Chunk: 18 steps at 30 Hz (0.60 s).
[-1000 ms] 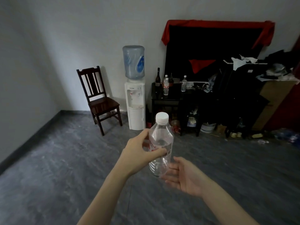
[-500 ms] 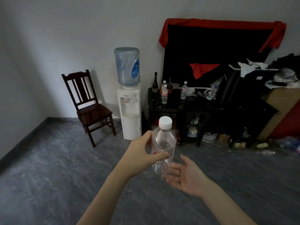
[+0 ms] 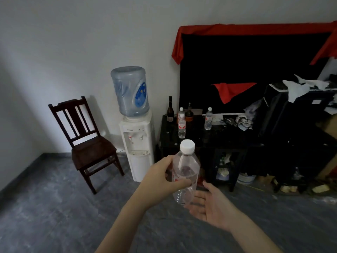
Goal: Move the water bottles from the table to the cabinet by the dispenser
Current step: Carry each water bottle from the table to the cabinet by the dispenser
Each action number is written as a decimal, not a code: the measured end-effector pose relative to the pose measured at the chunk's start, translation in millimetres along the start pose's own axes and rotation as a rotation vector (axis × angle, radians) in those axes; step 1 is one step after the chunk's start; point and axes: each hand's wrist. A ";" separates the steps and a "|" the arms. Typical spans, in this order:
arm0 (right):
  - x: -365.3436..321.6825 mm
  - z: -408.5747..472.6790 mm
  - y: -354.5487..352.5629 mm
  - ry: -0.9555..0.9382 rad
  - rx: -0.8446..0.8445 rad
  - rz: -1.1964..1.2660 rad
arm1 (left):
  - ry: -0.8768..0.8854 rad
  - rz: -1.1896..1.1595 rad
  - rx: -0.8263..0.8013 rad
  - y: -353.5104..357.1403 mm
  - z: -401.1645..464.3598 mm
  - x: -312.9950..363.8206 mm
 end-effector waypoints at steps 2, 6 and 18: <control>-29.2 21.6 -8.7 0.002 0.009 -0.015 | -0.003 0.024 0.030 -3.5 31.1 -8.5; -64.8 64.9 -20.5 0.042 0.010 -0.027 | -0.050 0.025 0.043 -15.0 81.9 -28.6; -183.7 242.0 -67.6 0.104 0.101 -0.001 | -0.086 0.022 -0.004 -62.4 277.3 -137.6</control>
Point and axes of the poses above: each hand's wrist, its own z-axis towards the middle knuckle, its own y-axis out of the palm, x = y × z, and after that the axes turned 12 degrees about -x, right-handed
